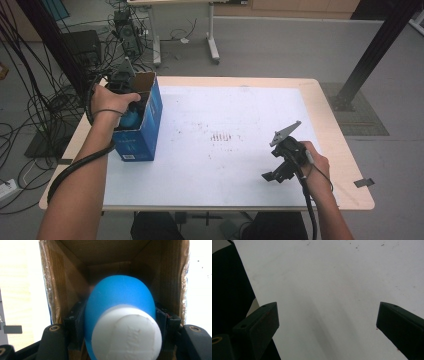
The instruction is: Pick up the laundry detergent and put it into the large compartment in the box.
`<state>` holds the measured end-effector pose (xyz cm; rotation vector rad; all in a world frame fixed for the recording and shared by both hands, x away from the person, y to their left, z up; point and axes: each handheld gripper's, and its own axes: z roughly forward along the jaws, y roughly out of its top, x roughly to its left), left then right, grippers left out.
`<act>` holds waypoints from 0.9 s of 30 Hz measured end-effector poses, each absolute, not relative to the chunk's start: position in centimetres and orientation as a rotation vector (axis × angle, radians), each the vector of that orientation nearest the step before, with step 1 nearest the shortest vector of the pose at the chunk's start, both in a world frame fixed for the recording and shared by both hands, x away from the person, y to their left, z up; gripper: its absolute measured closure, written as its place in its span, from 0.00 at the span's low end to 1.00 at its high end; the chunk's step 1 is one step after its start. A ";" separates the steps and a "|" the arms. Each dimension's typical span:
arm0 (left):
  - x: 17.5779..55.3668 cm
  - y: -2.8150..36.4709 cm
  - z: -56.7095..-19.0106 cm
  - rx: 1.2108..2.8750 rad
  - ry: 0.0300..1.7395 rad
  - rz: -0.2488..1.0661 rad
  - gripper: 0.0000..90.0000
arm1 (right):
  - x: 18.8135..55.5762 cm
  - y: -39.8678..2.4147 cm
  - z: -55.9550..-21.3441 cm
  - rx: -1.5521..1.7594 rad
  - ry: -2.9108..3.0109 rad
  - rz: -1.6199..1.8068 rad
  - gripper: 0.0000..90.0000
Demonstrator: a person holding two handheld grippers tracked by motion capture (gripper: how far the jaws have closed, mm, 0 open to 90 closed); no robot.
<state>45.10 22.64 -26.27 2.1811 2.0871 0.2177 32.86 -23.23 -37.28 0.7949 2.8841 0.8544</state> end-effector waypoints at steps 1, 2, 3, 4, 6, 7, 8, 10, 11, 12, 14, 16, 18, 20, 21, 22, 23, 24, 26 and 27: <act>45.1 22.7 -26.3 2.182 2.087 0.219 0.42 | 32.9 -23.2 -37.3 0.796 2.884 0.854 0.05; 45.1 22.7 -26.3 2.182 2.088 0.218 0.42 | 32.9 -23.2 -37.3 0.794 2.885 0.854 0.05; 45.1 22.7 -26.3 2.182 2.087 0.219 0.42 | 32.9 -23.2 -37.3 0.794 2.885 0.855 0.05; 45.1 22.7 -26.3 2.181 2.088 0.217 0.42 | 32.9 -23.2 -37.3 0.794 2.885 0.855 0.05; 45.1 22.7 -26.3 2.183 2.087 0.216 0.42 | 32.8 -23.2 -37.3 0.800 2.883 0.851 0.05; 45.1 22.7 -26.3 2.182 2.087 0.217 0.42 | 32.8 -23.2 -37.3 0.800 2.883 0.853 0.05; 45.1 22.7 -26.3 2.180 2.088 0.218 0.42 | 32.8 -23.2 -37.3 0.800 2.884 0.850 0.05; 45.1 22.7 -26.3 2.180 2.087 0.220 0.42 | 32.8 -23.2 -37.3 0.801 2.882 0.852 0.05; 45.1 22.7 -26.3 2.180 2.088 0.221 0.42 | 32.9 -23.2 -37.3 0.796 2.884 0.855 0.05; 45.1 22.7 -26.3 2.180 2.088 0.221 0.42 | 32.9 -23.2 -37.3 0.796 2.884 0.855 0.05; 45.1 22.6 -26.3 2.180 2.088 0.222 0.42 | 32.9 -23.2 -37.3 0.797 2.882 0.856 0.05; 45.1 22.6 -26.3 2.178 2.088 0.221 0.42 | 32.9 -23.2 -37.3 0.797 2.884 0.854 0.05; 45.1 22.6 -26.3 2.178 2.088 0.224 0.42 | 32.9 -23.3 -37.3 0.794 2.883 0.854 0.05; 45.1 22.6 -26.3 2.178 2.088 0.224 0.42 | 32.8 -23.3 -37.3 0.795 2.882 0.853 0.05; 45.1 22.6 -26.3 2.177 2.089 0.224 0.42 | 32.8 -23.3 -37.3 0.796 2.880 0.855 0.05; 45.1 22.6 -26.3 2.178 2.088 0.225 0.42 | 32.8 -23.3 -37.3 0.796 2.879 0.854 0.05; 45.1 22.6 -26.3 2.179 2.089 0.224 0.42 | 32.8 -23.3 -37.3 0.796 2.880 0.853 0.05; 45.1 22.6 -26.3 2.179 2.089 0.224 0.42 | 32.8 -23.3 -37.2 0.802 2.877 0.852 0.05; 45.1 22.6 -26.3 2.178 2.089 0.224 0.42 | 32.8 -23.3 -37.3 0.797 2.882 0.853 0.05; 45.1 22.6 -26.3 2.178 2.089 0.224 0.42 | 32.8 -23.3 -37.3 0.797 2.882 0.853 0.05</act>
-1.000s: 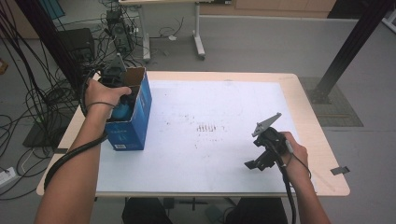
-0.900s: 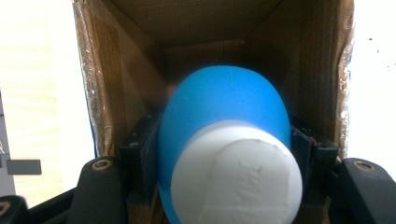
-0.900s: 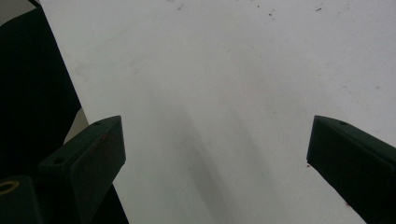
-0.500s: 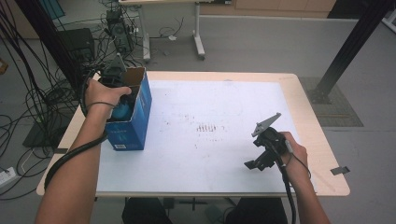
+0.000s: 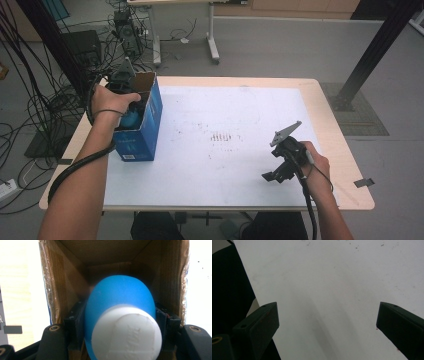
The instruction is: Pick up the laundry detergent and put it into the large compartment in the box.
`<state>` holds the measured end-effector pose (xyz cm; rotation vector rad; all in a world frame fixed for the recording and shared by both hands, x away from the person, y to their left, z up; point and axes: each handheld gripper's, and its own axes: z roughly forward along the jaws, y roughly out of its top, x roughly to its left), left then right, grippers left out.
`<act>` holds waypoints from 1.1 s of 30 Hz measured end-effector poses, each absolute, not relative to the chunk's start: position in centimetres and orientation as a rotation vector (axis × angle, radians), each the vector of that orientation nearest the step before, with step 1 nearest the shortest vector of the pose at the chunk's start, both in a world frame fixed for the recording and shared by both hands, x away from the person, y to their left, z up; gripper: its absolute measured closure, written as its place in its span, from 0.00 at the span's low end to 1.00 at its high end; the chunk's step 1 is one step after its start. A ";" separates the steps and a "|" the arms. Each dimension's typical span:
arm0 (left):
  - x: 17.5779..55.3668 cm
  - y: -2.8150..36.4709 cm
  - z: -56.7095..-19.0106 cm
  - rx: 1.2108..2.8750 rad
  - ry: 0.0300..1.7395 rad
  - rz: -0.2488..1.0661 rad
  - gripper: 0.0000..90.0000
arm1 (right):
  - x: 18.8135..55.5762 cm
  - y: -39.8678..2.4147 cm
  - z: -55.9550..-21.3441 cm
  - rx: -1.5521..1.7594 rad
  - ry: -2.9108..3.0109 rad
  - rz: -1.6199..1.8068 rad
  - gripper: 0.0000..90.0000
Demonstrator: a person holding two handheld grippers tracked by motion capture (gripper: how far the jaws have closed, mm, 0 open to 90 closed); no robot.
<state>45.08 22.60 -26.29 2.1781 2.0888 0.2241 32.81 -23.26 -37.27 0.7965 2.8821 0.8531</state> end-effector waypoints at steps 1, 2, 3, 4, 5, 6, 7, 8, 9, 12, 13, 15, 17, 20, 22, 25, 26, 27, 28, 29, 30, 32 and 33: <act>45.1 22.6 -26.3 2.180 2.087 0.224 0.42 | 32.8 -23.2 -37.2 0.802 2.878 0.852 0.05; 45.1 22.6 -26.3 2.178 2.088 0.226 0.42 | 32.8 -23.2 -37.2 0.796 2.879 0.856 0.05; 45.0 22.6 -26.3 2.177 2.087 0.228 0.42 | 32.8 -23.2 -37.2 0.795 2.879 0.855 0.05; 45.0 22.6 -26.3 2.177 2.087 0.228 0.42 | 32.8 -23.2 -37.2 0.795 2.879 0.855 0.05; 45.0 22.6 -26.3 2.175 2.086 0.228 0.42 | 32.8 -23.2 -37.2 0.796 2.879 0.855 0.05; 45.0 22.6 -26.3 2.174 2.088 0.228 0.42 | 32.8 -23.2 -37.2 0.801 2.878 0.852 0.05; 45.0 22.6 -26.3 2.174 2.088 0.227 0.42 | 32.8 -23.2 -37.2 0.803 2.879 0.850 0.05; 45.0 22.6 -26.3 2.174 2.088 0.227 0.42 | 32.8 -23.2 -37.2 0.803 2.879 0.850 0.05; 45.1 22.6 -26.3 2.173 2.087 0.227 0.42 | 32.8 -23.2 -37.2 0.803 2.878 0.851 0.05; 45.0 22.6 -26.3 2.176 2.086 0.232 0.42 | 32.8 -23.2 -37.2 0.796 2.879 0.855 0.05; 45.0 22.6 -26.3 2.175 2.086 0.233 0.42 | 32.8 -23.2 -37.2 0.800 2.877 0.852 0.05; 45.0 22.6 -26.3 2.175 2.085 0.234 0.42 | 32.8 -23.2 -37.2 0.800 2.879 0.849 0.05; 45.0 22.6 -26.3 2.174 2.086 0.234 0.42 | 32.8 -23.2 -37.2 0.802 2.878 0.852 0.05; 45.0 22.6 -26.3 2.171 2.087 0.232 0.42 | 32.8 -23.2 -37.2 0.800 2.878 0.850 0.05; 45.0 22.6 -26.3 2.169 2.087 0.231 0.42 | 32.8 -23.2 -37.2 0.801 2.878 0.850 0.05; 45.0 22.6 -26.3 2.169 2.087 0.231 0.42 | 32.8 -23.2 -37.2 0.796 2.880 0.852 0.05; 45.0 22.6 -26.3 2.169 2.087 0.231 0.42 | 32.8 -23.2 -37.2 0.796 2.880 0.852 0.05; 45.0 22.6 -26.3 2.167 2.089 0.232 0.42 | 32.8 -23.2 -37.2 0.801 2.879 0.847 0.05; 45.0 22.6 -26.3 2.166 2.090 0.232 0.42 | 32.8 -23.2 -37.2 0.802 2.877 0.849 0.05; 45.0 22.7 -26.3 2.165 2.090 0.233 0.42 | 32.8 -23.2 -37.2 0.799 2.878 0.849 0.05; 45.0 22.7 -26.3 2.165 2.090 0.233 0.42 | 32.8 -23.2 -37.2 0.799 2.878 0.849 0.05; 45.0 22.7 -26.3 2.156 2.098 0.230 0.42 | 32.8 -23.2 -37.2 0.797 2.877 0.851 0.05; 45.0 22.7 -26.3 2.156 2.098 0.233 0.42 | 32.8 -23.2 -37.2 0.796 2.877 0.853 0.05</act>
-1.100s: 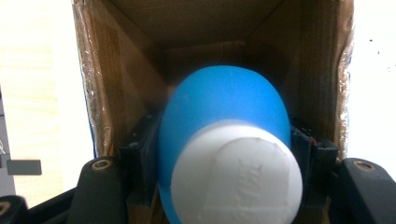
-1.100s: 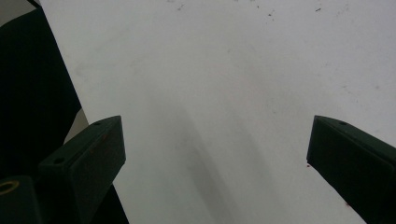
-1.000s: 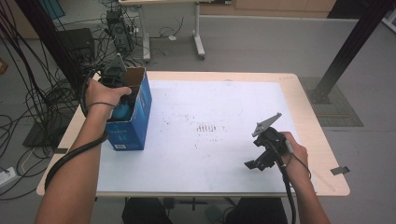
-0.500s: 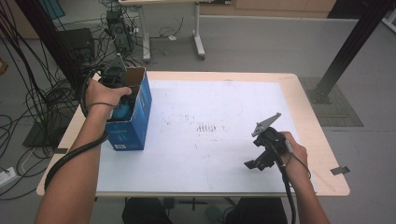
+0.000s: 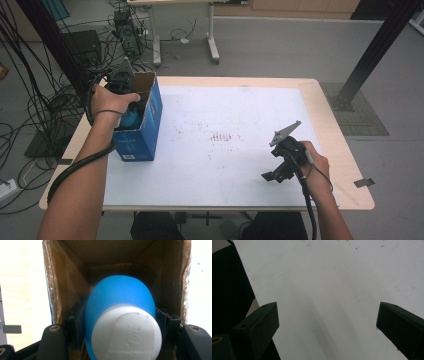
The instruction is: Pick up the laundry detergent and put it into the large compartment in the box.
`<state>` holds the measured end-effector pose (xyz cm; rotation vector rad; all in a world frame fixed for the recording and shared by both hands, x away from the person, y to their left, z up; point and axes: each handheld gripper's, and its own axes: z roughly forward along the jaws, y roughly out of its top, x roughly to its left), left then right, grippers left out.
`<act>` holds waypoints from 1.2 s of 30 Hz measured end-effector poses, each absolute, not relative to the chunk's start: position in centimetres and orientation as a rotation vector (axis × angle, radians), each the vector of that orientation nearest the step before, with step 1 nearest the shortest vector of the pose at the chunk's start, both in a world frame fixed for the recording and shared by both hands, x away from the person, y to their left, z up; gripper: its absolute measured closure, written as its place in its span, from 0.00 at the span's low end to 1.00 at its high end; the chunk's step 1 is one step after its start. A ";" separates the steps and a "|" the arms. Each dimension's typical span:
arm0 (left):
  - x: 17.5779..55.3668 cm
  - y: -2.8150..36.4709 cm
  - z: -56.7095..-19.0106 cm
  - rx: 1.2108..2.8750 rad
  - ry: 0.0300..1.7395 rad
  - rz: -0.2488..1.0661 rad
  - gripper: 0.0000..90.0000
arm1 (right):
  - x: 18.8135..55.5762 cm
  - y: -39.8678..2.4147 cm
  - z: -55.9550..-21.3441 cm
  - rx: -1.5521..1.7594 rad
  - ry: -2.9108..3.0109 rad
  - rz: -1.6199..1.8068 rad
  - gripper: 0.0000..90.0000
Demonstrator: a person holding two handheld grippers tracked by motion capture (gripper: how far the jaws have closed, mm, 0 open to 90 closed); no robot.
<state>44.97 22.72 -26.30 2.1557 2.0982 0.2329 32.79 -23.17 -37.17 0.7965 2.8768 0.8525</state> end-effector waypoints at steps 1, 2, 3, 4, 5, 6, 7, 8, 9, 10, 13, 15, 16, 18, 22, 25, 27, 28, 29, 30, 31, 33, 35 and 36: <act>45.0 22.7 -26.3 2.156 2.098 0.233 0.42 | 32.8 -23.2 -37.2 0.796 2.877 0.853 0.05; 44.9 22.7 -26.3 2.154 2.100 0.234 0.42 | 32.8 -23.2 -37.2 0.798 2.878 0.850 0.05; 44.9 22.7 -26.3 2.154 2.100 0.234 0.42 | 32.8 -23.2 -37.2 0.798 2.878 0.850 0.05; 44.9 22.7 -26.3 2.153 2.102 0.232 0.42 | 32.8 -23.2 -37.2 0.798 2.876 0.853 0.05; 44.9 22.7 -26.3 2.153 2.102 0.232 0.42 | 32.8 -23.2 -37.2 0.798 2.876 0.853 0.05; 44.9 22.7 -26.3 2.153 2.102 0.233 0.42 | 32.8 -23.2 -37.2 0.798 2.877 0.852 0.05; 44.9 22.7 -26.3 2.154 2.100 0.230 0.42 | 32.8 -23.2 -37.2 0.797 2.878 0.854 0.05; 44.9 22.7 -26.3 2.153 2.101 0.231 0.42 | 32.8 -23.2 -37.2 0.796 2.878 0.852 0.05; 44.9 22.7 -26.3 2.153 2.101 0.231 0.42 | 32.8 -23.2 -37.2 0.796 2.878 0.852 0.05; 44.9 22.7 -26.3 2.152 2.103 0.233 0.42 | 32.8 -23.2 -37.2 0.796 2.878 0.854 0.05; 44.9 22.7 -26.3 2.147 2.104 0.235 0.42 | 32.8 -23.2 -37.2 0.797 2.878 0.852 0.05; 45.0 22.7 -26.3 2.154 2.104 0.234 0.42 | 32.8 -23.1 -37.2 0.796 2.879 0.853 0.05; 45.0 22.7 -26.3 2.154 2.104 0.233 0.42 | 32.8 -23.1 -37.2 0.796 2.879 0.852 0.05; 45.0 22.7 -26.3 2.155 2.104 0.232 0.41 | 32.8 -23.1 -37.2 0.796 2.879 0.853 0.05; 45.0 22.7 -26.3 2.157 2.100 0.234 0.41 | 32.9 -23.2 -37.2 0.797 2.880 0.853 0.05; 45.0 22.6 -26.3 2.158 2.100 0.238 0.41 | 32.9 -23.2 -37.2 0.798 2.878 0.852 0.05; 45.1 22.5 -26.3 2.166 2.099 0.239 0.41 | 32.9 -23.1 -37.2 0.797 2.878 0.852 0.05; 45.1 22.4 -26.3 2.166 2.098 0.235 0.41 | 32.9 -23.1 -37.2 0.797 2.878 0.854 0.05; 45.1 22.4 -26.3 2.164 2.099 0.238 0.41 | 32.9 -23.1 -37.2 0.797 2.878 0.855 0.05; 45.1 22.3 -26.3 2.165 2.100 0.242 0.41 | 32.9 -23.1 -37.2 0.798 2.879 0.856 0.05; 45.1 22.3 -26.2 2.167 2.102 0.241 0.40 | 32.9 -23.1 -37.3 0.799 2.878 0.854 0.05; 45.1 22.3 -26.1 2.164 2.104 0.244 0.38 | 32.9 -23.1 -37.3 0.798 2.877 0.858 0.05; 45.1 22.4 -25.9 2.163 2.104 0.241 0.37 | 32.9 -23.1 -37.2 0.797 2.878 0.855 0.05; 45.1 22.4 -25.7 2.156 2.106 0.242 0.36 | 32.9 -23.1 -37.2 0.796 2.876 0.857 0.05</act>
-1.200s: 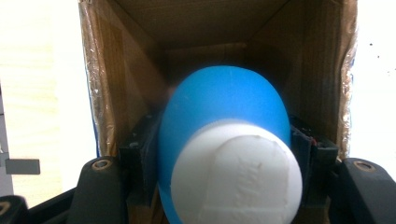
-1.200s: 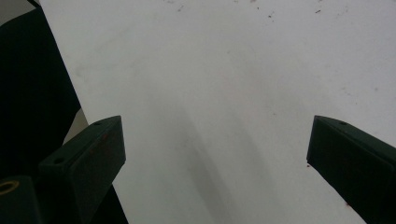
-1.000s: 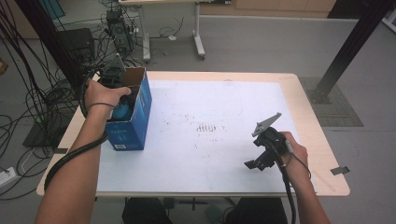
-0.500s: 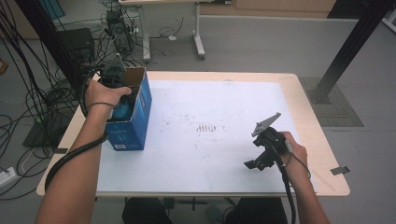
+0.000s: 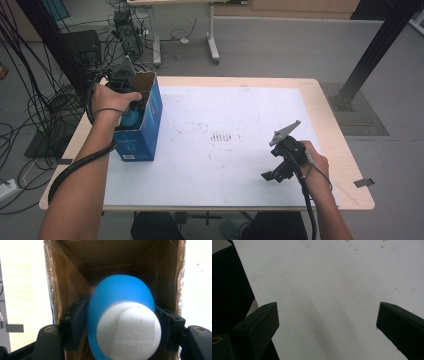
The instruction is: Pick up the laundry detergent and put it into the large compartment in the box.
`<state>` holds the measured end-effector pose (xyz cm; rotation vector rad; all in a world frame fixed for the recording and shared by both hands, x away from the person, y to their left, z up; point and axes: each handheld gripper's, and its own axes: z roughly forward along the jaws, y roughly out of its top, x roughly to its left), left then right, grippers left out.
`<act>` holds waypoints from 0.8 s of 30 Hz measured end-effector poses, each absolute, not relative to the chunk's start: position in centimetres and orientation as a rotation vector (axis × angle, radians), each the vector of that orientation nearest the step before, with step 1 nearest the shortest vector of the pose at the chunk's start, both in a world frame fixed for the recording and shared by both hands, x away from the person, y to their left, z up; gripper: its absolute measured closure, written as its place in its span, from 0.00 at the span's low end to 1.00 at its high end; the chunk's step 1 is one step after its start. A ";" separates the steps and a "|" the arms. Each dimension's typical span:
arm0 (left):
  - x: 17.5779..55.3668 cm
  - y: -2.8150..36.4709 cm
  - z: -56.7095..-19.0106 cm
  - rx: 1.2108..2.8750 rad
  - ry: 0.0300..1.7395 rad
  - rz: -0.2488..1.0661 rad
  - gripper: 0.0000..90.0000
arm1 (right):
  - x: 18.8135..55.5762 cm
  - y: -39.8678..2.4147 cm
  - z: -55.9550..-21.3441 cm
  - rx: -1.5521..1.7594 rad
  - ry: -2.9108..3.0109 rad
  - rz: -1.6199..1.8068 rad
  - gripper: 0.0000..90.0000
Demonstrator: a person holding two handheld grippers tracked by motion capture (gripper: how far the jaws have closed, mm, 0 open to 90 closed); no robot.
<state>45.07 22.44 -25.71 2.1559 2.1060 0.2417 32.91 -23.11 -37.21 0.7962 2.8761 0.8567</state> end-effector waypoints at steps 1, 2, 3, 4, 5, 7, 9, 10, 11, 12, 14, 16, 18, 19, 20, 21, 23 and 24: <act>45.0 22.5 -25.6 2.156 2.102 0.243 0.37 | 32.9 -23.1 -37.2 0.797 2.877 0.858 0.05; 45.0 22.5 -25.5 2.149 2.101 0.241 0.36 | 32.9 -23.1 -37.2 0.798 2.877 0.858 0.05; 45.0 22.5 -25.5 2.149 2.101 0.241 0.36 | 32.9 -23.1 -37.2 0.798 2.877 0.858 0.05; 44.9 22.4 -25.2 2.154 2.096 0.243 0.36 | 32.9 -23.1 -37.2 0.800 2.878 0.857 0.05; 44.9 22.4 -25.2 2.154 2.096 0.243 0.36 | 32.9 -23.1 -37.2 0.788 2.877 0.859 0.05; 44.7 22.4 -24.8 2.159 2.093 0.241 0.36 | 32.9 -23.0 -37.2 0.785 2.878 0.856 0.05; 44.6 22.4 -24.4 2.153 2.087 0.240 0.35 | 32.9 -23.0 -37.2 0.784 2.878 0.857 0.05; 44.6 22.3 -24.3 2.154 2.085 0.244 0.35 | 32.9 -23.0 -37.2 0.784 2.877 0.855 0.05; 44.6 22.3 -24.1 2.150 2.082 0.250 0.35 | 32.8 -23.0 -37.2 0.789 2.878 0.856 0.05; 44.6 22.3 -24.1 2.150 2.082 0.250 0.35 | 32.8 -23.0 -37.2 0.789 2.878 0.856 0.05; 44.4 22.2 -23.4 2.150 2.070 0.255 0.35 | 32.8 -22.9 -37.1 0.787 2.877 0.856 0.05; 44.3 22.0 -22.7 2.140 2.060 0.266 0.34 | 32.8 -22.9 -37.1 0.782 2.877 0.857 0.05; 44.1 21.8 -22.2 2.144 2.045 0.269 0.33 | 32.8 -22.8 -37.1 0.778 2.875 0.858 0.05; 44.1 21.8 -22.2 2.144 2.045 0.269 0.31 | 32.8 -22.8 -37.1 0.778 2.875 0.858 0.05; 44.0 21.5 -21.6 2.149 2.030 0.278 0.31 | 32.8 -22.8 -37.1 0.777 2.878 0.855 0.05; 44.0 21.5 -21.6 2.149 2.030 0.278 0.30 | 32.8 -22.8 -37.1 0.777 2.878 0.855 0.05; 43.7 21.1 -20.7 2.156 2.014 0.298 0.28 | 32.8 -22.7 -37.1 0.778 2.878 0.854 0.05; 43.6 21.0 -20.5 2.161 2.010 0.302 0.27 | 32.8 -22.7 -37.1 0.778 2.877 0.854 0.05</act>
